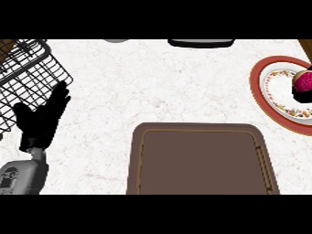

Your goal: Pick the cupcake from the tray and place it in the plate

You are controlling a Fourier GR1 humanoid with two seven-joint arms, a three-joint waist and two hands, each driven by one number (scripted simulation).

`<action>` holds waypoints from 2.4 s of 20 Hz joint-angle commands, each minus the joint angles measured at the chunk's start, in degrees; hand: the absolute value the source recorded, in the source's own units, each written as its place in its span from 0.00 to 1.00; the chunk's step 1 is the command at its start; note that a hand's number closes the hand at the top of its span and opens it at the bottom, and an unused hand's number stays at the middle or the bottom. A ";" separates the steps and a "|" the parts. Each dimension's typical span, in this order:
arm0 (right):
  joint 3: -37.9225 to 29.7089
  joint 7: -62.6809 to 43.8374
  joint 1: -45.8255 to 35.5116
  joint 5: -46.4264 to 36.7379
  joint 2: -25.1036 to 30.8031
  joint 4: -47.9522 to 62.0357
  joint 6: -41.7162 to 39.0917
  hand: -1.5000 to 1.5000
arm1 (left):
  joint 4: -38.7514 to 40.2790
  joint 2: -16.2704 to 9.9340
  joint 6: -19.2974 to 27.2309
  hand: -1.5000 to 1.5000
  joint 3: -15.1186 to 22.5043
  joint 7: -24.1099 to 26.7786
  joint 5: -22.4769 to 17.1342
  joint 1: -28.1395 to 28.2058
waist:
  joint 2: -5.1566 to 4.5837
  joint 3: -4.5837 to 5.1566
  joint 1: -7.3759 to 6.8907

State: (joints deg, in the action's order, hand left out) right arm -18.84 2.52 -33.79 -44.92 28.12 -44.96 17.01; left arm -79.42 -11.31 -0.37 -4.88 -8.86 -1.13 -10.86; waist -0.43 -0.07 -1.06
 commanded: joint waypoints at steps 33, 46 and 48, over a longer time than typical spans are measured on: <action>-19.02 24.82 -1.65 36.07 11.04 15.58 -38.18 0.00 | -6.01 0.63 -0.17 0.50 -0.28 -4.42 0.16 1.58 | 0.35 0.02 0.69; -17.71 35.00 -1.21 35.46 18.28 28.31 -36.32 0.00 | -3.91 0.86 -1.71 0.50 -0.88 -1.04 0.57 3.47 | 0.09 -0.04 -0.05; -17.42 35.50 -1.71 35.07 19.74 29.81 -37.27 0.00 | -0.77 0.78 -0.51 0.50 -1.58 -2.05 0.99 -2.36 | -0.09 -0.07 0.03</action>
State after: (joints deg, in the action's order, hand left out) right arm -36.41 36.80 -35.26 -9.79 45.49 -17.67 -19.81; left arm -81.96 -10.62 -1.46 -6.03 -10.37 -0.38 -9.78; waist -0.40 -0.12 -1.02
